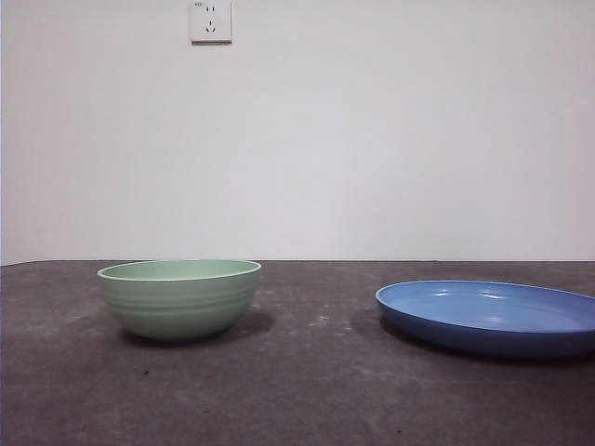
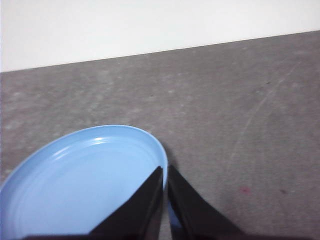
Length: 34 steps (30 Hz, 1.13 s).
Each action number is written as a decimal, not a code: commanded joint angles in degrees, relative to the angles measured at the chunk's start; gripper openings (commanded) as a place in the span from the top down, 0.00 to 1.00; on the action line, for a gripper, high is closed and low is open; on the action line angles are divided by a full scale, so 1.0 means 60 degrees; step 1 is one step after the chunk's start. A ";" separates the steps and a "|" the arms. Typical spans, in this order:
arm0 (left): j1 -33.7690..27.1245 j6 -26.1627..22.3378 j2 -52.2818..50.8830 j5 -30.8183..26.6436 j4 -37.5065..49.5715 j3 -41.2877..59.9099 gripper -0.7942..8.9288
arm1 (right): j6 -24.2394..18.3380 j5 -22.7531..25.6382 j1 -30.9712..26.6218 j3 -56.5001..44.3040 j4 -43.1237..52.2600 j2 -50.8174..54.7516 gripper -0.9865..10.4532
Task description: Place the green bowl on the blue plate
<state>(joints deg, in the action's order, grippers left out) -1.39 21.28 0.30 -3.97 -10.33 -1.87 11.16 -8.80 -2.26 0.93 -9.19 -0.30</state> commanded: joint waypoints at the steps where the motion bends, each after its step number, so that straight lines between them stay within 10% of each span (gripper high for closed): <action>1: -0.0018 0.0641 -0.0018 0.0342 -0.0178 -0.0047 0.91 | 0.0612 -0.0040 -0.0004 0.0066 0.0000 0.0015 0.91; 20: -0.0018 0.0244 0.1774 0.1989 -0.1963 -0.3781 0.91 | 0.0922 -0.0077 -0.0004 0.3563 -0.1617 -0.0841 0.91; 34: 0.0007 -0.2098 0.5625 0.5380 -0.4142 -0.6685 0.91 | -0.1013 -0.2769 0.0022 0.7344 -0.4856 -0.5144 0.91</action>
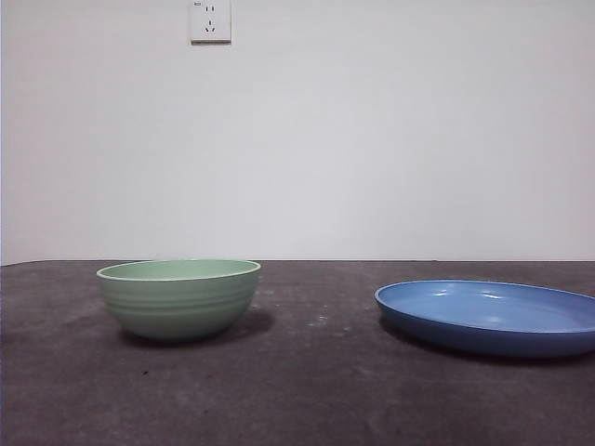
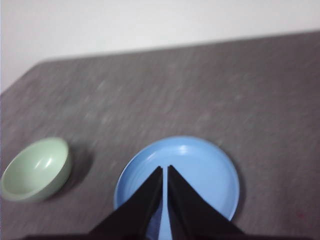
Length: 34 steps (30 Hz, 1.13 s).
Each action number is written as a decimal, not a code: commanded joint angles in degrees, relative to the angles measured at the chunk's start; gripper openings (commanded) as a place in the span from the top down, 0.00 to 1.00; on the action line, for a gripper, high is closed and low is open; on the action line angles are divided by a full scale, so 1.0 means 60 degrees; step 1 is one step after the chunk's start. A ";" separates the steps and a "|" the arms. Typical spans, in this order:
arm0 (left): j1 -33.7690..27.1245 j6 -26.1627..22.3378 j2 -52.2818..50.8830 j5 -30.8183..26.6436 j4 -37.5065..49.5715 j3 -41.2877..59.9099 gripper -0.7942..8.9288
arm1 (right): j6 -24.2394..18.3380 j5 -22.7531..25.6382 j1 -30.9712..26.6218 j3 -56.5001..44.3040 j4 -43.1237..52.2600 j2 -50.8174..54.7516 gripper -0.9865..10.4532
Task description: Place the green bowl on the blue plate
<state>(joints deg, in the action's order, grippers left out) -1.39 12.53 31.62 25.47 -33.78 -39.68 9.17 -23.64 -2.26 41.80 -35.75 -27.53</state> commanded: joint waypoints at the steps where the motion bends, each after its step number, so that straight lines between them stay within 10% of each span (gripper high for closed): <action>1: 0.0044 -0.0801 0.0648 0.0692 -0.0463 -0.0532 0.91 | -0.0892 -0.0426 0.0051 0.0805 -0.0747 -0.0925 0.91; 12: 0.1169 -0.2033 0.2000 0.1938 -0.2408 -0.1377 0.91 | -0.2368 -0.1093 0.1013 0.2106 -0.3362 -0.2936 0.91; 23: 0.1504 -0.1993 0.1967 0.1938 -0.2481 -0.1377 0.87 | -0.2302 -0.1060 0.1749 0.2106 -0.3876 -0.3009 0.90; 29: 0.1504 -0.1934 0.1967 0.1938 -0.2481 -0.1377 0.53 | -0.2062 -0.1060 0.1749 0.2106 -0.3876 -0.3009 0.57; 34: 0.1504 -0.1923 0.1971 0.1938 -0.2477 -0.1377 0.50 | -0.2051 -0.1056 0.1749 0.2106 -0.3876 -0.3009 0.53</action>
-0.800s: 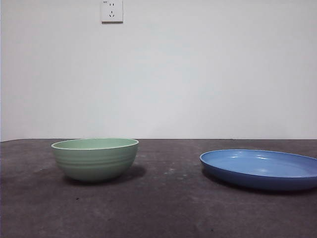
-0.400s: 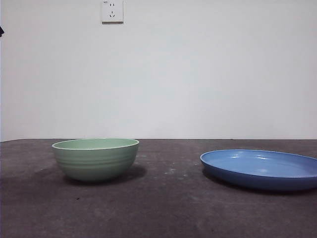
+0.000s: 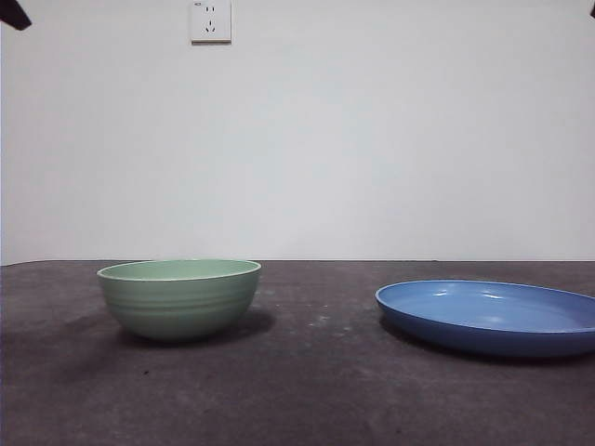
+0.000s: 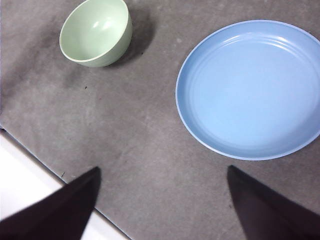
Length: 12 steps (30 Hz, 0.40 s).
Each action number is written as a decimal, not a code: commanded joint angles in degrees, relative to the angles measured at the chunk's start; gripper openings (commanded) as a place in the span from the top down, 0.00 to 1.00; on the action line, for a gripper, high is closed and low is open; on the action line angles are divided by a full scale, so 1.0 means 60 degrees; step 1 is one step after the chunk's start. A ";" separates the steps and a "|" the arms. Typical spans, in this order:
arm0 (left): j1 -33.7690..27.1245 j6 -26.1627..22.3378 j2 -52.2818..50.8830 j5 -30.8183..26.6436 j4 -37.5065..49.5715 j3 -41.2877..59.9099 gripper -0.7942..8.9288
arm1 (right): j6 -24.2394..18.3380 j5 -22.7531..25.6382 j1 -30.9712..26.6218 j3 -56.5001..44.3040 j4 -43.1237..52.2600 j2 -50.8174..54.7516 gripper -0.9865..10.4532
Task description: Place the green bowl on the blue plate
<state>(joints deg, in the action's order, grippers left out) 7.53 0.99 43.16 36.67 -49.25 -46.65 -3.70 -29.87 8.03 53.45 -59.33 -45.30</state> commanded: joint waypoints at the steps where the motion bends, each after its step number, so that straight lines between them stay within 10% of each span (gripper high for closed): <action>1: 0.0018 0.0022 0.0047 0.0073 0.0102 -0.0215 0.50 | 0.0095 -0.0018 0.0033 0.0164 0.0055 -0.0047 0.53; 12: 0.0051 0.0448 0.0251 -0.0284 0.0197 -0.0423 0.50 | 0.0117 -0.0022 0.0033 0.0164 0.0058 -0.0047 0.53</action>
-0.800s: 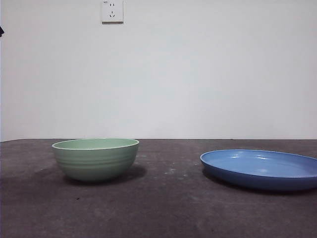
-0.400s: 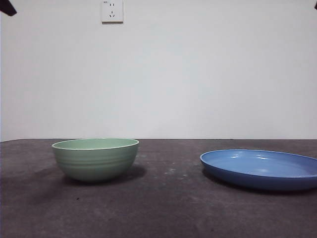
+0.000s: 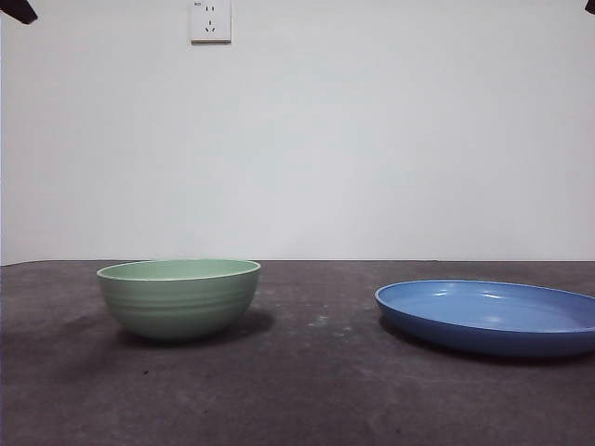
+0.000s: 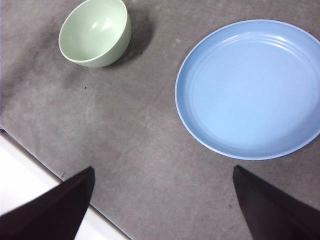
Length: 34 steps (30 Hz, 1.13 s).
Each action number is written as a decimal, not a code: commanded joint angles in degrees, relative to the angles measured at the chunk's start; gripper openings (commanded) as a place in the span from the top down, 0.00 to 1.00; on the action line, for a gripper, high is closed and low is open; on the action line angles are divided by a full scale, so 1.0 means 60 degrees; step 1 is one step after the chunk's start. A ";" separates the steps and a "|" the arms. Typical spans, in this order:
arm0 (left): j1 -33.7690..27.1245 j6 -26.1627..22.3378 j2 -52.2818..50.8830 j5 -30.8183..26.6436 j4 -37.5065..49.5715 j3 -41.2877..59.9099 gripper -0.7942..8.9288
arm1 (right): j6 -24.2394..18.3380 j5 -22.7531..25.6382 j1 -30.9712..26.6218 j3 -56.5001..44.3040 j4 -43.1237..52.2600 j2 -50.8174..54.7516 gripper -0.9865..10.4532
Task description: Place the green bowl on the blue plate
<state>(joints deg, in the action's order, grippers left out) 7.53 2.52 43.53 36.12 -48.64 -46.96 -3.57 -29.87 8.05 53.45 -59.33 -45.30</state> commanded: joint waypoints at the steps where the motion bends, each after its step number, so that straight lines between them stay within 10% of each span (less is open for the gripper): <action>1: 0.0095 0.0215 0.0291 -0.0306 0.0095 -0.0474 0.50 | 0.0095 -0.0022 0.0029 0.0164 0.0062 -0.0047 0.53; 23: 0.2193 0.0441 0.5923 -0.4885 0.0077 -0.4062 0.50 | 0.0098 -0.0022 0.0029 0.0164 0.0062 -0.0047 0.53; 34: 0.2193 0.0364 0.8364 -0.5351 0.1064 -0.4135 0.50 | 0.0098 -0.0022 0.0029 0.0164 0.0062 -0.0047 0.53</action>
<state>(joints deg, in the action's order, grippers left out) 20.43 5.21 92.31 4.36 -42.98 -70.48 -3.55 -29.87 8.05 53.45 -59.33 -45.30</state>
